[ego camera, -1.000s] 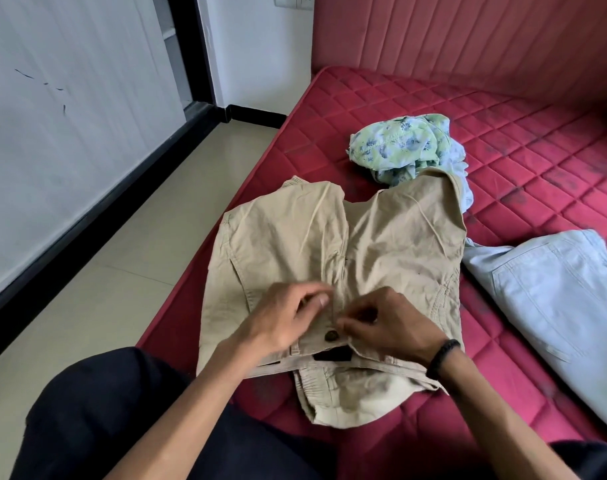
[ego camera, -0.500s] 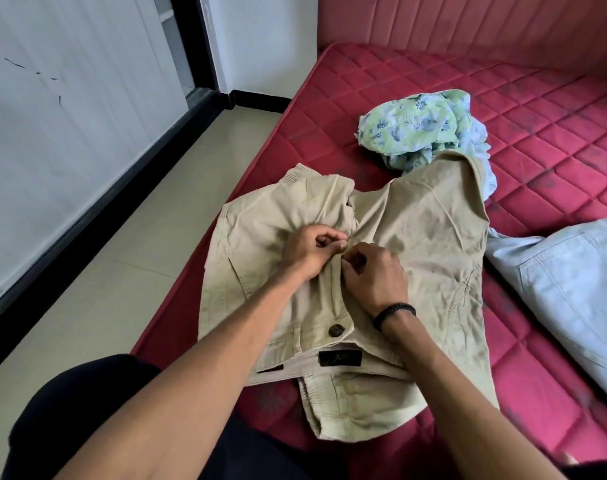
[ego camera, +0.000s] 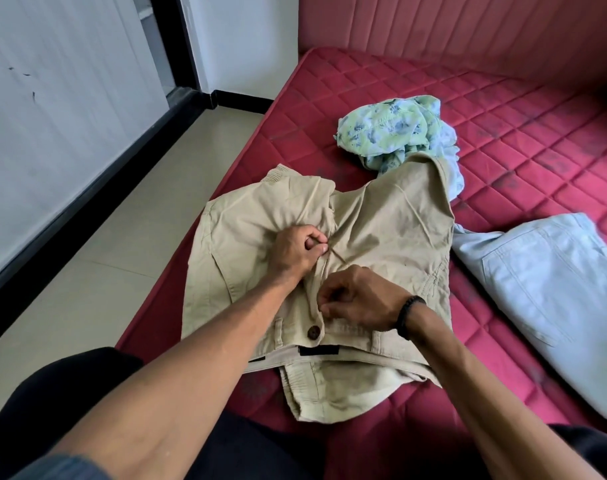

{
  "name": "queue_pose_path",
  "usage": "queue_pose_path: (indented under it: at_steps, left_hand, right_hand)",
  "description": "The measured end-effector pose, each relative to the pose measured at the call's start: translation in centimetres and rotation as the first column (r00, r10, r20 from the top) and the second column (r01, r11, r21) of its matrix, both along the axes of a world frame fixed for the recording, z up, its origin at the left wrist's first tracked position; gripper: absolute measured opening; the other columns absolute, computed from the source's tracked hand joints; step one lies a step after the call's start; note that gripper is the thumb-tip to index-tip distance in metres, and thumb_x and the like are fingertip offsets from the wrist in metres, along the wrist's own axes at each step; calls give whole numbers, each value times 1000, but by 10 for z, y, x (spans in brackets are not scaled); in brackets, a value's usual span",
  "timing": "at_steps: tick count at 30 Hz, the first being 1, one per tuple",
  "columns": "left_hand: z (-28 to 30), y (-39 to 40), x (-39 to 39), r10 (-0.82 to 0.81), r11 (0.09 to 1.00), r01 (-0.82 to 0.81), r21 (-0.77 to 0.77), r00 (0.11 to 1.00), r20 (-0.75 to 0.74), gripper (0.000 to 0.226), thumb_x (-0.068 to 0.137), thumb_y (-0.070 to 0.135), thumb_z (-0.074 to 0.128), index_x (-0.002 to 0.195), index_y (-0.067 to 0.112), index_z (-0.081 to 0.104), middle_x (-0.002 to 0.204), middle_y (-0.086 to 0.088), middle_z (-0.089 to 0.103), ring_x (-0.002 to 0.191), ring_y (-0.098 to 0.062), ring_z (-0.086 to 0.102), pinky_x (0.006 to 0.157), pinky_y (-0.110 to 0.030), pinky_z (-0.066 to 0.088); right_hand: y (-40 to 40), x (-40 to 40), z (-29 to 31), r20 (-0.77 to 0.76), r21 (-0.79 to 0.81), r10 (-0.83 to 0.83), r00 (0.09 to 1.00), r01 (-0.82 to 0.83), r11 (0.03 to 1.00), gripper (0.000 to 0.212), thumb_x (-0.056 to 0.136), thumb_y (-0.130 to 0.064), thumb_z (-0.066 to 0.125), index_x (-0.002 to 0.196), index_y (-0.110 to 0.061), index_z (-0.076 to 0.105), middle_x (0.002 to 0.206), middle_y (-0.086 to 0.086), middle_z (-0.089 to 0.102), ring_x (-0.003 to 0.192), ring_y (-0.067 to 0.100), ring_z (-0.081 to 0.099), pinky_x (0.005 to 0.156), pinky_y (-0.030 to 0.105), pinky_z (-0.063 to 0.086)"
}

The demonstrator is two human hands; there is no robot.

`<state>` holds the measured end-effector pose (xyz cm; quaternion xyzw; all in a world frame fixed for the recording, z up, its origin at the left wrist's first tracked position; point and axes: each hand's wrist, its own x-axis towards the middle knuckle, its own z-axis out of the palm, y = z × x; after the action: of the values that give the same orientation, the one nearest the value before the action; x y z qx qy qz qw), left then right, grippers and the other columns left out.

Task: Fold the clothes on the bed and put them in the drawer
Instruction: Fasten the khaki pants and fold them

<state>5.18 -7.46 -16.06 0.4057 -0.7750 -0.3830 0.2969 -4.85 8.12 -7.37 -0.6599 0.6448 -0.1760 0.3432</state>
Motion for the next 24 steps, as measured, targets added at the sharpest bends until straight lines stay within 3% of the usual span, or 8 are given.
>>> queue_pose_path:
  at_steps: [4, 7, 10, 13, 16, 19, 22, 24]
  left_hand:
    - [5, 12, 5, 14, 994, -6, -111, 997, 77, 11, 87, 21, 78, 98, 18, 76, 80, 11, 66, 71, -3, 57, 78, -30, 53]
    - [23, 33, 22, -104, 982, 149, -118, 942, 318, 52, 96, 57, 58, 137, 24, 60, 123, -10, 59, 115, -23, 52, 103, -39, 43]
    - [42, 70, 69, -371, 884, 467, 13, 684, 628, 113, 73, 100, 24, 163, 38, -6, 171, -2, -7, 157, -26, -2, 126, -49, 7]
    - [48, 95, 127, -378, 780, 626, 26, 438, 816, 128, 67, 104, 25, 152, 31, -37, 160, 4, -44, 148, -18, -39, 123, -39, -18]
    - [62, 103, 158, -275, 781, 618, -92, 473, 837, 94, 98, 65, 41, 163, 23, -13, 170, 1, -17, 158, -22, -13, 128, -37, -6]
    - [72, 116, 167, -179, 802, 573, -169, 500, 847, 95, 87, 5, 62, 164, 21, 8, 168, -5, 15, 155, -25, 17, 126, -40, 25]
    - [87, 116, 179, -146, 839, 510, -189, 547, 824, 96, 80, -10, 63, 161, 22, 23, 162, -2, 29, 149, -23, 32, 115, -38, 42]
    - [105, 103, 187, -135, 859, 464, -215, 612, 779, 83, 84, -14, 57, 157, 24, 38, 156, -1, 45, 141, -22, 47, 113, -37, 45]
  right_hand:
    - [21, 2, 0, 72, 58, -16, 997, 11, 998, 24, 87, -29, 81, 110, -21, 77, 95, -8, 74, 86, 3, 68, 77, 16, 53]
    - [55, -5, -5, -208, 23, 111, 972, -109, 994, 71, 71, -56, 81, 136, -34, 59, 123, -12, 57, 108, 3, 55, 96, 18, 47]
    - [86, -15, -4, -433, -50, 132, 892, -170, 984, 66, 75, -54, 66, 138, -37, 52, 130, -9, 48, 115, 15, 48, 99, 34, 47]
    - [101, -16, 9, -448, -92, 83, 890, -139, 986, 52, 84, -50, 51, 134, -35, 56, 130, -8, 52, 118, 18, 52, 97, 40, 51]
    - [107, -13, 20, -510, -110, 44, 859, -116, 987, 49, 85, -27, 49, 133, -33, 57, 132, -9, 54, 120, 17, 51, 94, 39, 53]
    - [109, -12, 15, -686, -163, -49, 726, -87, 983, 35, 86, -32, 70, 120, -34, 59, 116, -9, 59, 106, 19, 58, 74, 38, 57]
    - [109, -15, 24, -769, -247, -164, 618, -51, 968, 43, 62, -9, 82, 93, -32, 63, 86, -10, 59, 81, 18, 64, 49, 35, 53]
    - [109, -16, 45, -752, -279, -213, 623, -8, 960, 42, 68, 1, 69, 97, -29, 65, 90, -8, 61, 90, 21, 65, 61, 38, 55]
